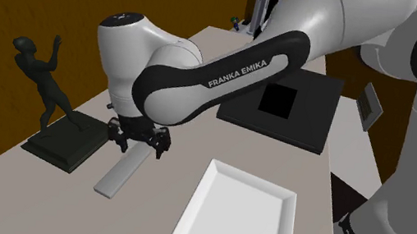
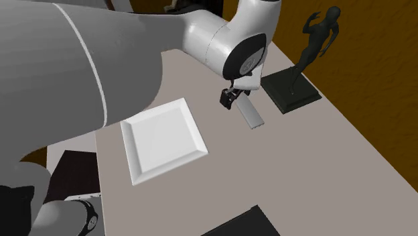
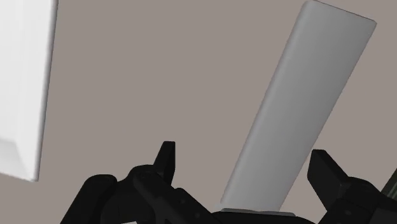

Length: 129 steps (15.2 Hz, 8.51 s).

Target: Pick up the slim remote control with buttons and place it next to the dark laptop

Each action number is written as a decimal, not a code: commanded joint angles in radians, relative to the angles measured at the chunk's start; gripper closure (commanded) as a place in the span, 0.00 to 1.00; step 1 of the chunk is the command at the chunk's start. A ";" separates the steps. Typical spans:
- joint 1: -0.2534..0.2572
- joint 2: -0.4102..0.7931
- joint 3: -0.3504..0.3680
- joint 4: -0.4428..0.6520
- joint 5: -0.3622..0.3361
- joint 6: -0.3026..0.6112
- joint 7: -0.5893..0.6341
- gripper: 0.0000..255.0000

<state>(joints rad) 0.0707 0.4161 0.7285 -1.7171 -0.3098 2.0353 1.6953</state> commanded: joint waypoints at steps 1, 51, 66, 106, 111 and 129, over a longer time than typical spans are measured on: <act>0.058 0.096 -0.033 0.100 -0.045 -0.017 0.064 0.00; 0.127 0.143 -0.044 0.345 -0.037 -0.208 0.084 1.00; 0.177 0.148 -0.040 0.567 -0.032 -0.413 0.063 1.00; -0.412 -0.500 -0.192 0.006 0.369 -0.385 -0.614 1.00; -0.467 -0.541 -0.267 -0.038 0.383 -0.383 -0.747 1.00; -0.651 -0.453 -0.498 0.051 0.339 -0.403 -1.155 1.00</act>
<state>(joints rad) -0.5691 -0.0461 0.2423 -1.6807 0.0318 1.6375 0.5635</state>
